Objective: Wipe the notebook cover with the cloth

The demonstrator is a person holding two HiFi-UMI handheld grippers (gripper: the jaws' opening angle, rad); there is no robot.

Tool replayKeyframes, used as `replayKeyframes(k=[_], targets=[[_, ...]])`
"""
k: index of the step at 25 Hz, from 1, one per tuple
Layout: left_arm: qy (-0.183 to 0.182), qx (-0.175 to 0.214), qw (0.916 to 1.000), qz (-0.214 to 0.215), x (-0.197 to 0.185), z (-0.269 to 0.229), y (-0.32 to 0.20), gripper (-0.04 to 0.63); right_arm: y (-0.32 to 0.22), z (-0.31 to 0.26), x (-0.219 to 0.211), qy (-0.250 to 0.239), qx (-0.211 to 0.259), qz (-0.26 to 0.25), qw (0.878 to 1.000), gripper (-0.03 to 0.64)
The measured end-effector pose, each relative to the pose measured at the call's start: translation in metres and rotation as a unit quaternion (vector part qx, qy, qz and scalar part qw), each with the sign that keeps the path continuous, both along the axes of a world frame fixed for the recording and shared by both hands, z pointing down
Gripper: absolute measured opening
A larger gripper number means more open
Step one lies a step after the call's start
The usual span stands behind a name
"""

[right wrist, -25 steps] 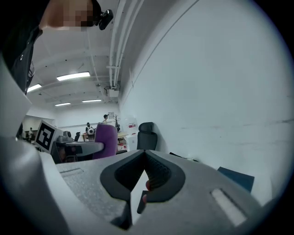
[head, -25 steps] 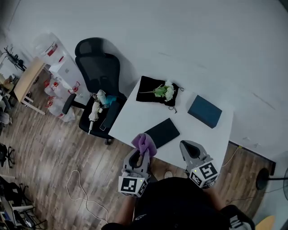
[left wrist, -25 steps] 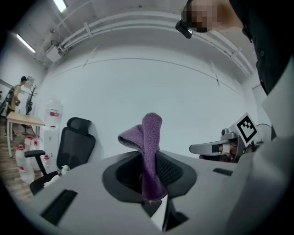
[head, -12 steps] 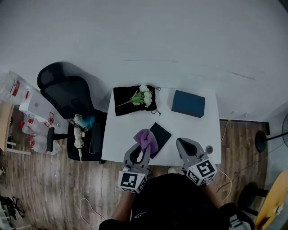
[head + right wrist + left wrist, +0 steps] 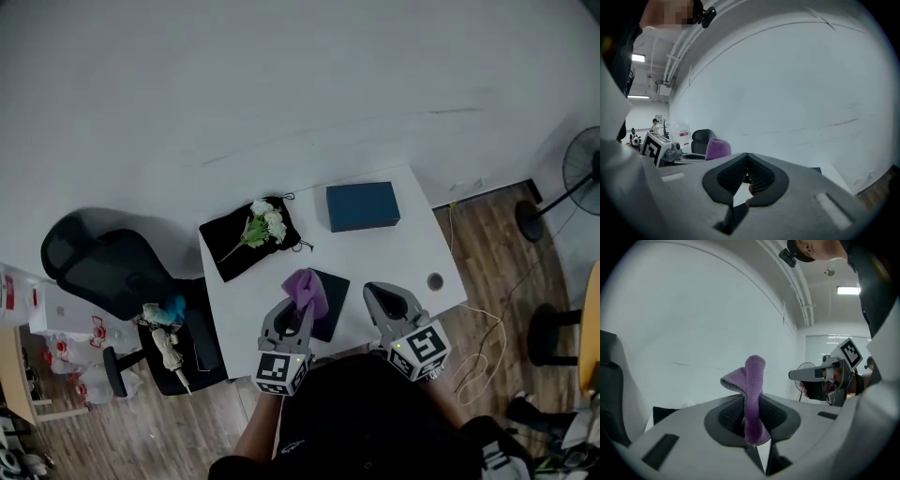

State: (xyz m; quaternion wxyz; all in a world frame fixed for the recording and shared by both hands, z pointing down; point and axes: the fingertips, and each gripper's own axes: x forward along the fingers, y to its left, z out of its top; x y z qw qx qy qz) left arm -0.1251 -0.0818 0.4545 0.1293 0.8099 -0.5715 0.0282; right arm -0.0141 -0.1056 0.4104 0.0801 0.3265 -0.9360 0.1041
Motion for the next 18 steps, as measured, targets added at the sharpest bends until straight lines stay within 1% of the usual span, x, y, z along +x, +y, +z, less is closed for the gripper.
replayKeyframes(k=[5, 10, 14, 18], targets=[[-0.004, -0.032, 0.9979, 0.056, 0.003, 0.030, -0.022, 0.075, -0.004, 0.011, -0.007, 0.014, -0.012, 0.034, 0.999, 0.002], [-0.008, -0.063, 0.9926, 0.104, 0.015, 0.063, -0.041, 0.075, -0.009, 0.020, -0.009, 0.028, -0.021, 0.059, 0.998, 0.002], [-0.010, -0.088, 0.9875, 0.131, 0.025, 0.089, -0.051, 0.075, -0.012, 0.028, -0.010, 0.037, -0.029, 0.071, 0.996, 0.002], [-0.009, -0.121, 0.9823, 0.143, 0.032, 0.122, -0.058, 0.075, -0.014, 0.036, -0.011, 0.043, -0.037, 0.077, 0.995, 0.002]])
